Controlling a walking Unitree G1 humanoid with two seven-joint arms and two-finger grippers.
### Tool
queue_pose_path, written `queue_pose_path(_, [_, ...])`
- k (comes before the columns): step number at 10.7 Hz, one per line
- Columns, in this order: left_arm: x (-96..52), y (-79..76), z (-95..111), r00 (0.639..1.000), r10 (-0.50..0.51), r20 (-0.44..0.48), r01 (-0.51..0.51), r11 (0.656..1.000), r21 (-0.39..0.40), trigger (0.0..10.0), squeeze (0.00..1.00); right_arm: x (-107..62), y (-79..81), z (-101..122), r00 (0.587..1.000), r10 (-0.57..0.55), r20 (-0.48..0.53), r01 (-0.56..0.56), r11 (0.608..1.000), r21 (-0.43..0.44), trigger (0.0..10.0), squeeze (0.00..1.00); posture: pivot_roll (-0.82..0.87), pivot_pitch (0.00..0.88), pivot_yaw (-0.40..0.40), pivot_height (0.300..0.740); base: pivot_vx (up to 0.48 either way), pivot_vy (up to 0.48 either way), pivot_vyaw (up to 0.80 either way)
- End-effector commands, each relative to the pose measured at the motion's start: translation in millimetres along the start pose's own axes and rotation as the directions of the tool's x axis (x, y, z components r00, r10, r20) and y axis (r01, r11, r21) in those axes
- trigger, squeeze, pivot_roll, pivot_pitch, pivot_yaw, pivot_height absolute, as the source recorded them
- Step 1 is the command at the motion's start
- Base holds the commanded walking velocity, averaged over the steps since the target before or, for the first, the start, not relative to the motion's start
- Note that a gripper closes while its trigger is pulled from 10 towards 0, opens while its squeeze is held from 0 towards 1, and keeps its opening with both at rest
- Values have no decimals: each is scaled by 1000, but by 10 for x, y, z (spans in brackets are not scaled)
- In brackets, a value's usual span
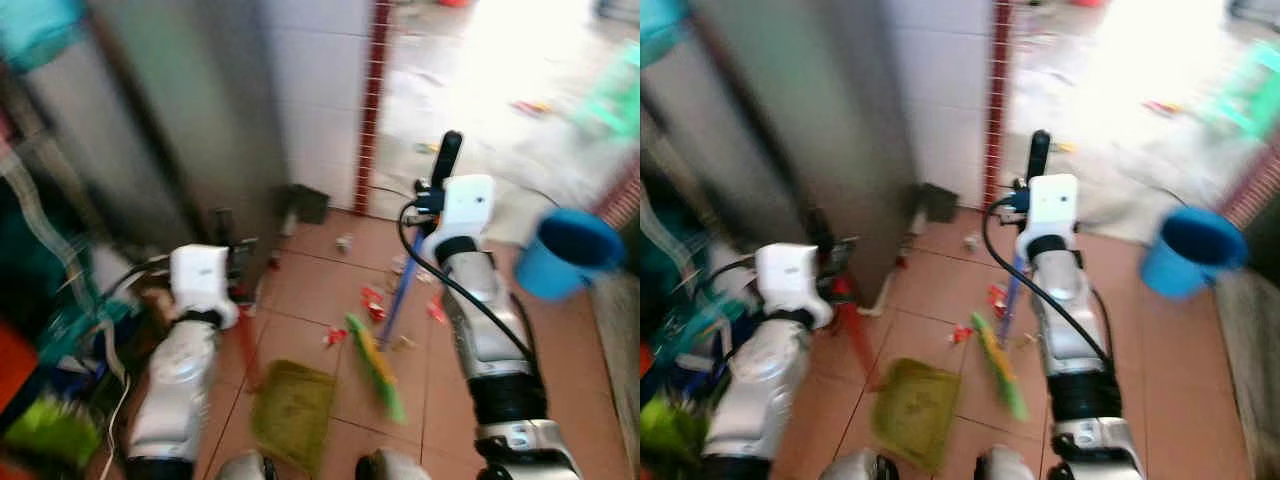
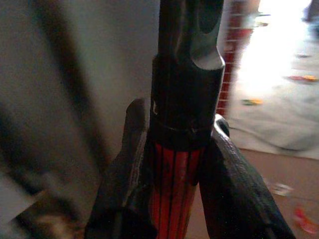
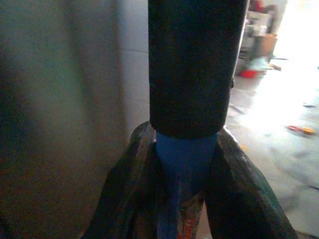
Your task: Sweep floor
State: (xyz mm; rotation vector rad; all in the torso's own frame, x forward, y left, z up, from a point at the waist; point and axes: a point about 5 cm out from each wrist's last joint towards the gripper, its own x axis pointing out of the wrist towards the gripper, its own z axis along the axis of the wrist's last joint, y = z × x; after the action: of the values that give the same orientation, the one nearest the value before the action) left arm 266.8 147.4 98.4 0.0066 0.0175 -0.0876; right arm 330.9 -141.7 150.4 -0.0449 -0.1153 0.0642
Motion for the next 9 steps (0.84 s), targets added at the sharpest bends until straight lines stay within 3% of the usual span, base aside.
queue_pose_path(1, [4,-35,130,999,1,51,-1,1000,0,10000,0,43,13,-56,1000,-4,-6,4,999,37,10000,0,47,0,-20,740,0,0,0])
queue_pose_path(3, [-36,-27,128,1000,18,14,-18,1000,18,10000,0,83,77,-74,1000,22,-10,-22,999,44,10000,0,47,0,-43,740,0,0,0])
queue_pose_path(5, [-49,-72,96,1000,27,-5,-27,1000,14,10000,0,88,32,-69,999,32,-2,-32,999,26,10000,0,2,1,-74,740,0,0,0])
queue_pose_path(7, [59,-199,77,1000,30,-9,-30,999,-25,10000,0,82,-57,-31,998,64,3,-64,998,-21,10000,0,-71,0,-112,740,0,0,0])
queue_pose_path(9, [114,-281,81,1000,27,-3,-27,998,-53,10000,0,90,-91,19,998,68,18,-67,997,-46,10000,0,-99,0,-98,740,0,0,0])
